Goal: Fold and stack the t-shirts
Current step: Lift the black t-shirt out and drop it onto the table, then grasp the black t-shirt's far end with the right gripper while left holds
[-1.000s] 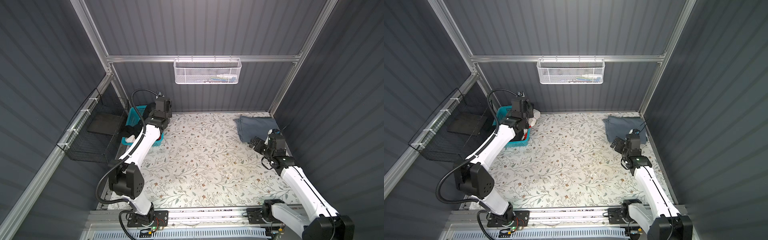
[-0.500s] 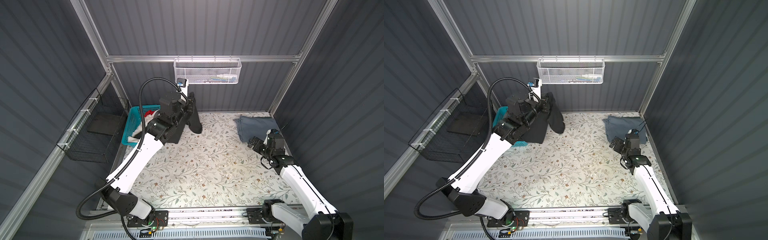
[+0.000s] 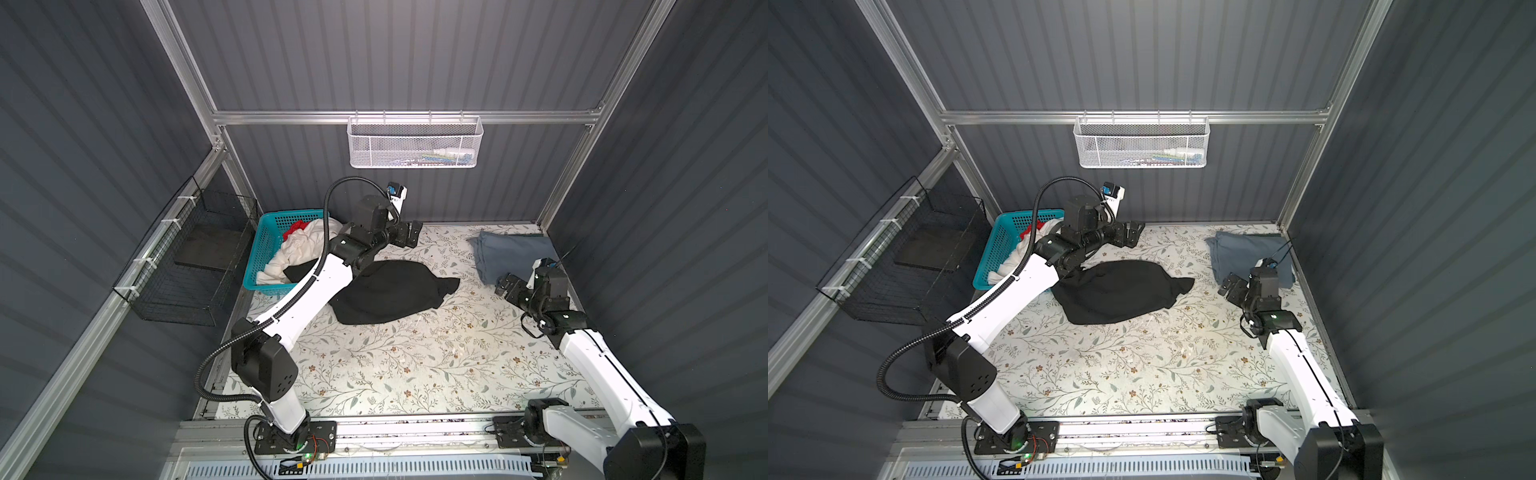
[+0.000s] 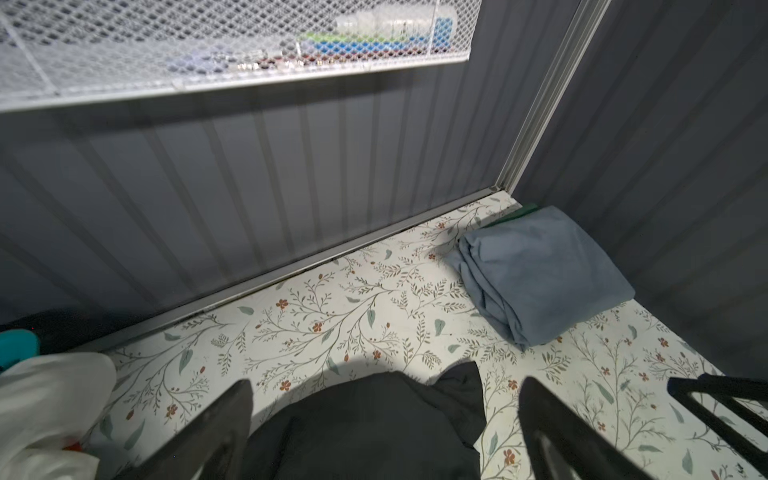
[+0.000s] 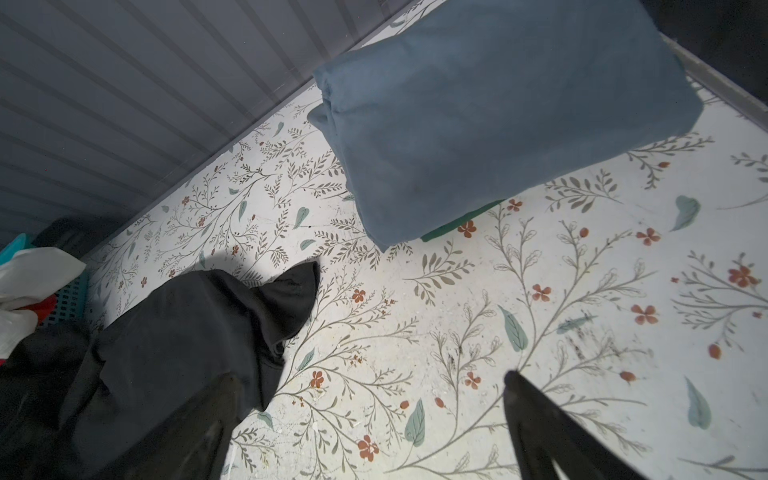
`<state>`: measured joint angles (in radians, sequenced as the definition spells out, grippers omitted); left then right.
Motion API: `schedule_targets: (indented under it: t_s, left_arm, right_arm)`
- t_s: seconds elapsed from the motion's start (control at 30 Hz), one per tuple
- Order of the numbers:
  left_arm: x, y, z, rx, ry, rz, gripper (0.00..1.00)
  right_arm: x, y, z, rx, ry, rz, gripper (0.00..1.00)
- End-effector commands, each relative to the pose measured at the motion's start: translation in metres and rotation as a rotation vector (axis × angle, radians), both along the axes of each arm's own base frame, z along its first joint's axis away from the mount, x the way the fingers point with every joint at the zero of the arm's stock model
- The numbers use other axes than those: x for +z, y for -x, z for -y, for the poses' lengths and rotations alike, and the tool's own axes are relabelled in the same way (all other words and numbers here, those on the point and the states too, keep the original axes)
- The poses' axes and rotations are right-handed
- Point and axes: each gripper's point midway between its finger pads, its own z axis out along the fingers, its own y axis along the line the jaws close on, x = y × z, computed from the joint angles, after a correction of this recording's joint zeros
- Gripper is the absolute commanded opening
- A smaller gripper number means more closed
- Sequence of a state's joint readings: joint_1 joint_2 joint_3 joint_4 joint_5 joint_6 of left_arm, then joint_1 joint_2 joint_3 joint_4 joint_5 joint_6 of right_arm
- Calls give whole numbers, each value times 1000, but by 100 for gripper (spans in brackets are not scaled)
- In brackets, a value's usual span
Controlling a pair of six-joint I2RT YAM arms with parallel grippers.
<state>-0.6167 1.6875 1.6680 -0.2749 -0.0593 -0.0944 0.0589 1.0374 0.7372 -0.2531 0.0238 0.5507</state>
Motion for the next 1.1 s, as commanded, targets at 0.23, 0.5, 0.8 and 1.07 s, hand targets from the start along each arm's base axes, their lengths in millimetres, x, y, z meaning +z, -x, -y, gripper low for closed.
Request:
schedule_targets:
  t_s: [0.23, 0.5, 0.8, 1.07]
  left_arm:
    - [-47, 24, -80, 330, -113, -88, 100]
    - [-70, 50, -109, 414, -64, -107, 100]
    - [-67, 61, -126, 446, -90, -76, 100]
    - [-71, 62, -131, 458, -123, -75, 100]
  right_arm:
    - [-24, -9, -59, 175, -75, -97, 99]
    - [-70, -27, -156, 391, -149, -252, 99]
    - [-112, -37, -202, 445, -202, -334, 85]
    - [-138, -43, -200, 408, -179, -384, 71]
